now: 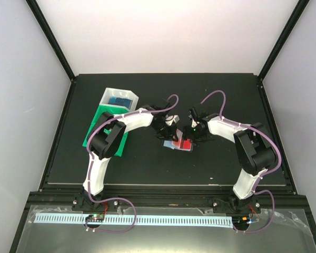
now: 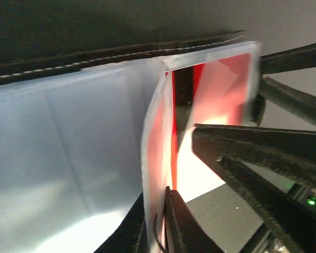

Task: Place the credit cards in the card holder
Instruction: Turn over the card slot in the card holder.

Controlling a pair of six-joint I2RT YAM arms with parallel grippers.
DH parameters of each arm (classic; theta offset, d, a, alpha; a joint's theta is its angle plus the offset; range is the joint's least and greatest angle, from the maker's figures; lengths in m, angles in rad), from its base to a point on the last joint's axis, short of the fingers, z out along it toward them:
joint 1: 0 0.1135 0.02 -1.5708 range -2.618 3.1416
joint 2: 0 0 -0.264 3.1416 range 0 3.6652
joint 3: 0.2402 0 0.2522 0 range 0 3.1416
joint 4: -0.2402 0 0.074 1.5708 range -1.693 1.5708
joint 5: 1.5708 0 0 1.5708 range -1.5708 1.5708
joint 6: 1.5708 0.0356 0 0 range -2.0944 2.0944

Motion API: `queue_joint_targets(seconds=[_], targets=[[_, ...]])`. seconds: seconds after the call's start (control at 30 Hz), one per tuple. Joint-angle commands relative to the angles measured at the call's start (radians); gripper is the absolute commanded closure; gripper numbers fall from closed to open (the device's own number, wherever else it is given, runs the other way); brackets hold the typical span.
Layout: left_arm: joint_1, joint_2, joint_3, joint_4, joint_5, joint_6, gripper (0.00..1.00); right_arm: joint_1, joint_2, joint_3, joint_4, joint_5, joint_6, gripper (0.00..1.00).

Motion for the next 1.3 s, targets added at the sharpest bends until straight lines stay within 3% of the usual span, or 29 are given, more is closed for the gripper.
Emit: queue_joint_targets(seconds=[0.0, 0.23, 0.47, 0.57, 1.27], targets=[[0.001, -0.012, 0.051, -0.112, -0.142, 0.07, 0.94, 0.006, 0.023, -0.046, -0.035, 0.029, 0.021, 0.29], [0.001, -0.032, 0.062, -0.175, -0.204, 0.108, 0.95, 0.006, -0.01, -0.025, -0.08, 0.092, 0.037, 0.28], [-0.01, -0.031, 0.086, -0.183, -0.136, 0.113, 0.67, 0.006, -0.068, -0.021, -0.095, 0.117, 0.069, 0.28], [-0.014, -0.035, 0.085, -0.155, -0.064, 0.111, 0.6, 0.004, -0.096, -0.025, -0.098, 0.144, 0.09, 0.28], [-0.048, -0.059, 0.03, 0.015, 0.148, 0.081, 0.46, -0.007, -0.156, -0.054, -0.101, 0.194, 0.126, 0.28]])
